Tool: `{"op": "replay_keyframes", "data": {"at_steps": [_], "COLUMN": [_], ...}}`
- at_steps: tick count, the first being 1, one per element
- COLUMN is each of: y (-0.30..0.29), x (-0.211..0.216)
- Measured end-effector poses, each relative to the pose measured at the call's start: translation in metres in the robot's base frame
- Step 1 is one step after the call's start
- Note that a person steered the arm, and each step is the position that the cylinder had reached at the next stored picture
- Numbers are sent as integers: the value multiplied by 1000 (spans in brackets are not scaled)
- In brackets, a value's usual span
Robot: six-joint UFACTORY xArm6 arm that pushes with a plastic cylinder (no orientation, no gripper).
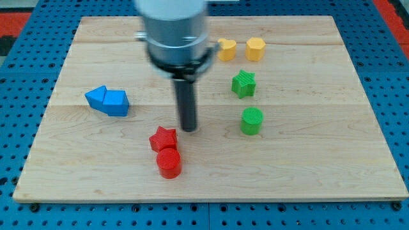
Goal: Drag the green circle into the green star
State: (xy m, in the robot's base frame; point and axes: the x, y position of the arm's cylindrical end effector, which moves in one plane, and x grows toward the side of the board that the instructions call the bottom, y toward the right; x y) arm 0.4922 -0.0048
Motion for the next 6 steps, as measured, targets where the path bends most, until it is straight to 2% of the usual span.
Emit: {"op": "replay_keyframes", "data": {"at_steps": [2,3,4,5,6], "y": [93,99,78,56,54], "x": [43,12,-12,12,-41]}}
